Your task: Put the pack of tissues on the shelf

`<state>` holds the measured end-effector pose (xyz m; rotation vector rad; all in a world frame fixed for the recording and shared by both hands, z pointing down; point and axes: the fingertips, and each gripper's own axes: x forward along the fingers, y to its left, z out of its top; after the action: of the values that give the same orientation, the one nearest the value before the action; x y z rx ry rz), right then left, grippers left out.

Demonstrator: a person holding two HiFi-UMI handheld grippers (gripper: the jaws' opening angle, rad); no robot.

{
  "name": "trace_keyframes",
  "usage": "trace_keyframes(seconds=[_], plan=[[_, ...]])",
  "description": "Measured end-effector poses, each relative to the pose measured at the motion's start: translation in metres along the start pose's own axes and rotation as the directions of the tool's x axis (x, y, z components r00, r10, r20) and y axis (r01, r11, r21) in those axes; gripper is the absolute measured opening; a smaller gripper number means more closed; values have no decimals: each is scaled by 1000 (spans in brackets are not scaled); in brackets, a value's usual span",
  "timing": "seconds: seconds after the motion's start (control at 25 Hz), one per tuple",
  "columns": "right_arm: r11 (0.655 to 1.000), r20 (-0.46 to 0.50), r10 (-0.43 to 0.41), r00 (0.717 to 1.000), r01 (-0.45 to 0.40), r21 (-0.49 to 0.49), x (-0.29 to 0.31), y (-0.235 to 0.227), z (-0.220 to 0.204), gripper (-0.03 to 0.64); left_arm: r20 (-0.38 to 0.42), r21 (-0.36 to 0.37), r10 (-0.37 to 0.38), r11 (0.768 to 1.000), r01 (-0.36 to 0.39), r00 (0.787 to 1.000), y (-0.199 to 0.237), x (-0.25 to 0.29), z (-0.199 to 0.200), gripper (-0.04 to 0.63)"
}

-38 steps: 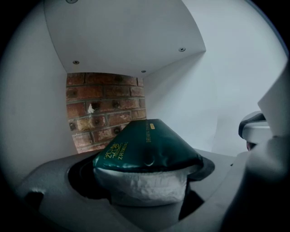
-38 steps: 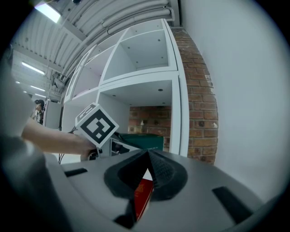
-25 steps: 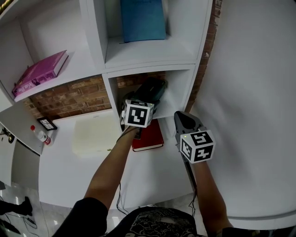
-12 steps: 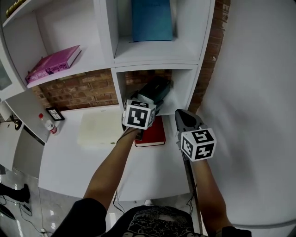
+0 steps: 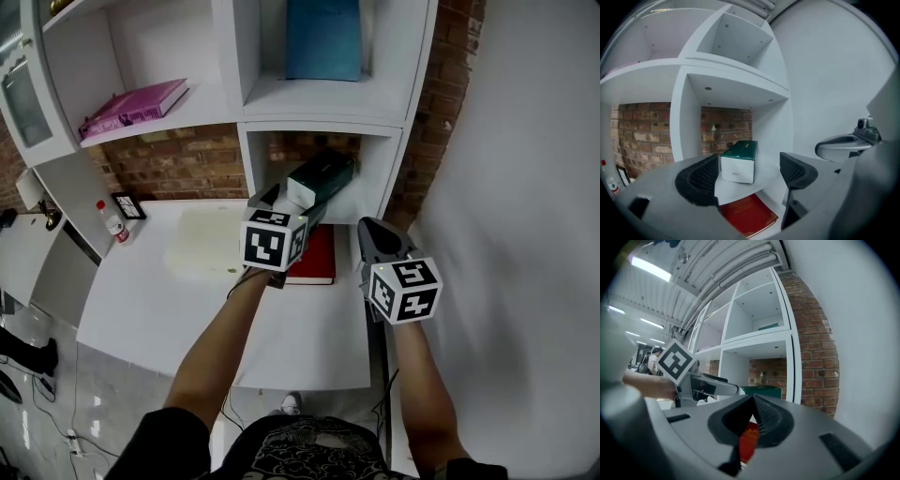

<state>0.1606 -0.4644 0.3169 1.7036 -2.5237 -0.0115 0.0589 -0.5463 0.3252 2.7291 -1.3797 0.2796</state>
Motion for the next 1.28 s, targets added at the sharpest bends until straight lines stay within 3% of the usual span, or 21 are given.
trace_keyframes(seconds=[0.48,0.96,1.28], plan=[[996,27,80,996,-79,-38,-17,11,7,3,96,16,108,994,-110,989,6,-70,1,225],[995,45,90,995,-88,-51,-30,16,8,3,95,13,207,978,-210,974,13,-113,-20,7],[994,50,96,994,-94,-48,-30,25,8,3,87,22,203,978,-206,975,12,-119,-26,0]])
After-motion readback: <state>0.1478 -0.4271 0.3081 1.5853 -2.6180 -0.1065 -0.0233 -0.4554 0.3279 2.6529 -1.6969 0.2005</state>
